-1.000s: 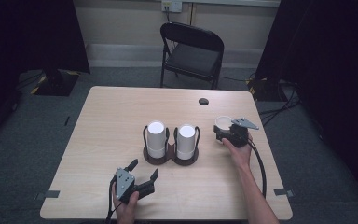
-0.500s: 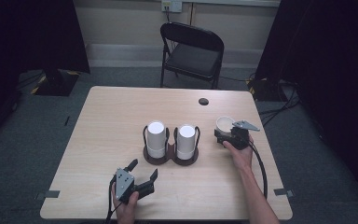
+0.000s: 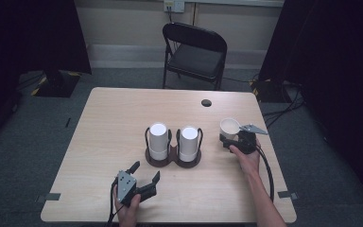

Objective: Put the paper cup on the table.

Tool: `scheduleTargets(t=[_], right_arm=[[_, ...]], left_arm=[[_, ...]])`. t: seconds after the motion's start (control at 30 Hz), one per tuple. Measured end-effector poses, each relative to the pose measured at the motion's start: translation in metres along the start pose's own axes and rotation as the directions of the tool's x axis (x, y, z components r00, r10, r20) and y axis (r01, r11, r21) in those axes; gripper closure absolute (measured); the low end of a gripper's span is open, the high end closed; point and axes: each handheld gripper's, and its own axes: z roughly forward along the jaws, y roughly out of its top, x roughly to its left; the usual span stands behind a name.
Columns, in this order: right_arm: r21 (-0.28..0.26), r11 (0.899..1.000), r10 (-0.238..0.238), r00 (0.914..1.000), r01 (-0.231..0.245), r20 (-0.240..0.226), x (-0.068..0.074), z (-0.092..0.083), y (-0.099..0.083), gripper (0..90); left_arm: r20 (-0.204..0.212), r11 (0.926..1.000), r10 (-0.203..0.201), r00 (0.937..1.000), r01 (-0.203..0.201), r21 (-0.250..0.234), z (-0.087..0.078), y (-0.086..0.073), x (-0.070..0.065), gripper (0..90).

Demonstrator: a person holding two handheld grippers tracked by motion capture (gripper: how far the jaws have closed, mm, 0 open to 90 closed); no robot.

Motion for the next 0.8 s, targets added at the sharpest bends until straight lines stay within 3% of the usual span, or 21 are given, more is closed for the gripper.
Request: scheduleTargets(t=[0.23,0.67,0.8], right_arm=[[0.024,0.999,-0.027,0.9996,0.027,0.002,-0.001,-0.009,0.0,13.5],[0.015,1.0,-0.019,0.9998,0.019,0.006,-0.001,-0.037,-0.001,13.8],[0.012,0.999,-0.04,0.9992,0.04,0.01,0.001,-0.051,-0.001,13.9]], left_arm=[[-0.001,1.0,0.0,1.0,0.0,0.005,0.001,0.0,0.0,16.8],[0.0,0.9999,-0.001,1.0,0.001,0.012,0.001,0.0,0.0,16.9],[-0.005,0.9999,-0.009,0.9999,0.009,0.013,0.001,0.001,0.001,16.9]])
